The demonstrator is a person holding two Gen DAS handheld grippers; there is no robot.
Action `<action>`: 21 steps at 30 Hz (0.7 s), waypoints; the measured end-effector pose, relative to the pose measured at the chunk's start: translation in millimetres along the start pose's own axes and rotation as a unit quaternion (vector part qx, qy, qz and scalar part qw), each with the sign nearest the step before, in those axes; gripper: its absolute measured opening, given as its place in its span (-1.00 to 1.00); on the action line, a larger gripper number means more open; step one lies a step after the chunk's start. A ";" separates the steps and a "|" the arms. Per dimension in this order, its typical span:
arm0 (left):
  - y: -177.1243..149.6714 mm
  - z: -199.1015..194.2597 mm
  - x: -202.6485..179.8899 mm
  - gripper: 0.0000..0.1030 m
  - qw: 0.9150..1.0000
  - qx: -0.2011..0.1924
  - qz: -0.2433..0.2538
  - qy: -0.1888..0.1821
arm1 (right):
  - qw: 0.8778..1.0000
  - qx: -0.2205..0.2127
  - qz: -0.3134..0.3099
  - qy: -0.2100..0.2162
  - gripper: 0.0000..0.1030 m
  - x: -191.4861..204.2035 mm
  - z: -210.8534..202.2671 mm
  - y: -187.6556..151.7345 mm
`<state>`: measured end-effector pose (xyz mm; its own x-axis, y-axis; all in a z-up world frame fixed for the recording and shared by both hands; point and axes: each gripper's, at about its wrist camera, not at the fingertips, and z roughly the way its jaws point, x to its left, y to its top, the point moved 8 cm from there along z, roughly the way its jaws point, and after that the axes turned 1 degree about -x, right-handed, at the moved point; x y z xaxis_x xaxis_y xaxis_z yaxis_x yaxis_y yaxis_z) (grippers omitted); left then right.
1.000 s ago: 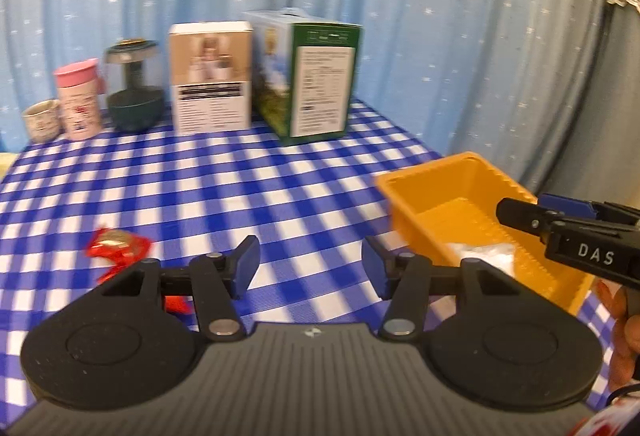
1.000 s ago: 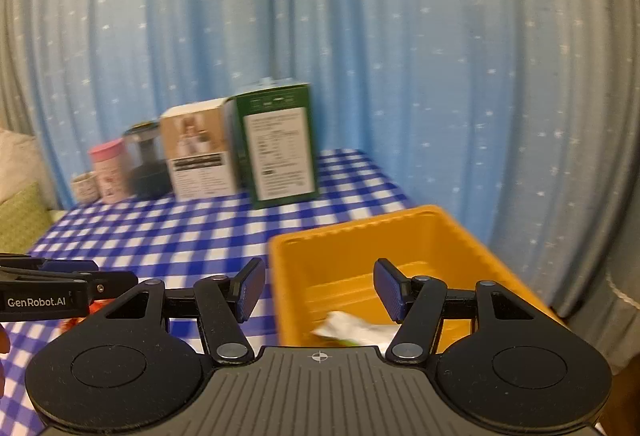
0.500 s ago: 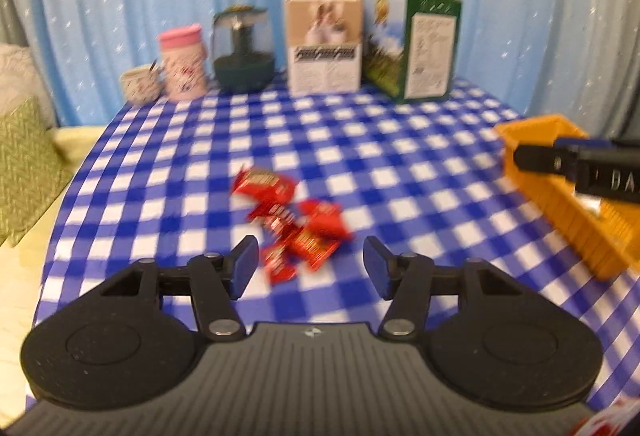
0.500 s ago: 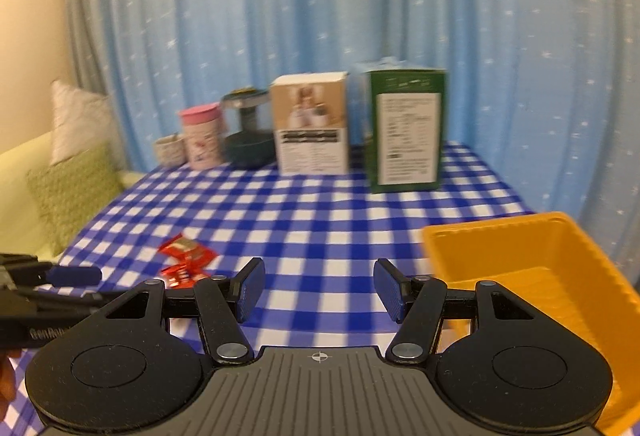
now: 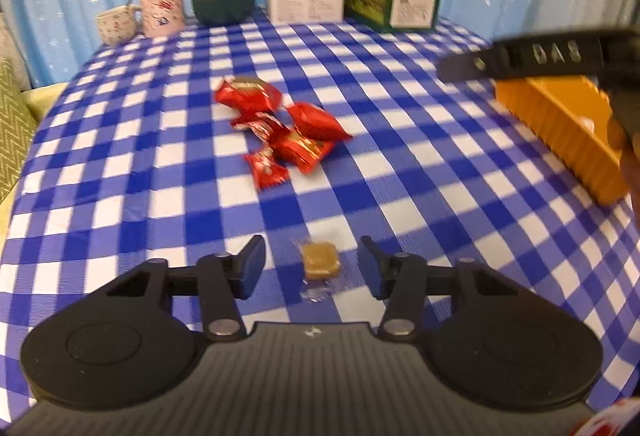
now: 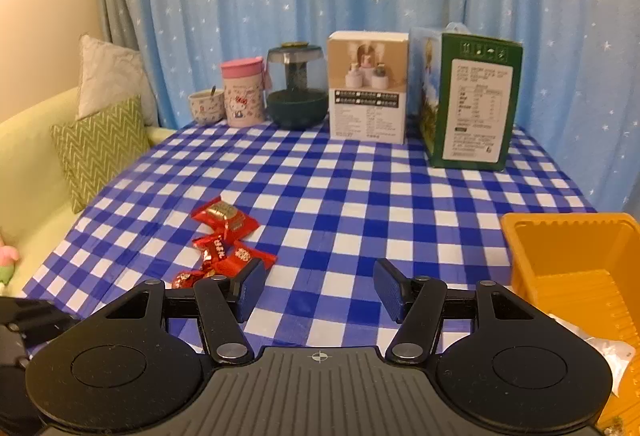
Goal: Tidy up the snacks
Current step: 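Grasp the clear brown-cookie packet with left tool while right tool grasps red candy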
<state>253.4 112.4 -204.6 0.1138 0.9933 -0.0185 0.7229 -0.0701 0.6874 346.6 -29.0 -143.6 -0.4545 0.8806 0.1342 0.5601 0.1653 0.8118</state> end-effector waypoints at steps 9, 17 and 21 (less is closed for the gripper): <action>-2.1 7.3 -0.2 -0.63 1.000 0.014 0.015 0.022 | 1.000 0.012 -0.002 0.008 0.17 2.5 12.4 -1.7; 26.3 0.8 35.2 -0.63 0.998 -0.015 -0.014 0.052 | 0.998 0.029 -0.022 0.050 0.17 20.5 31.1 -7.6; 40.4 -4.2 52.7 -0.63 0.997 -0.026 -0.025 0.062 | 0.997 0.034 -0.014 0.074 0.17 30.3 44.1 -7.6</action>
<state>285.8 162.3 -174.7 -0.0101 0.9994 0.0339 0.6891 -0.0176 0.7244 359.2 16.1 -170.8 -0.5651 0.8007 0.1987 0.5895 0.2234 0.7762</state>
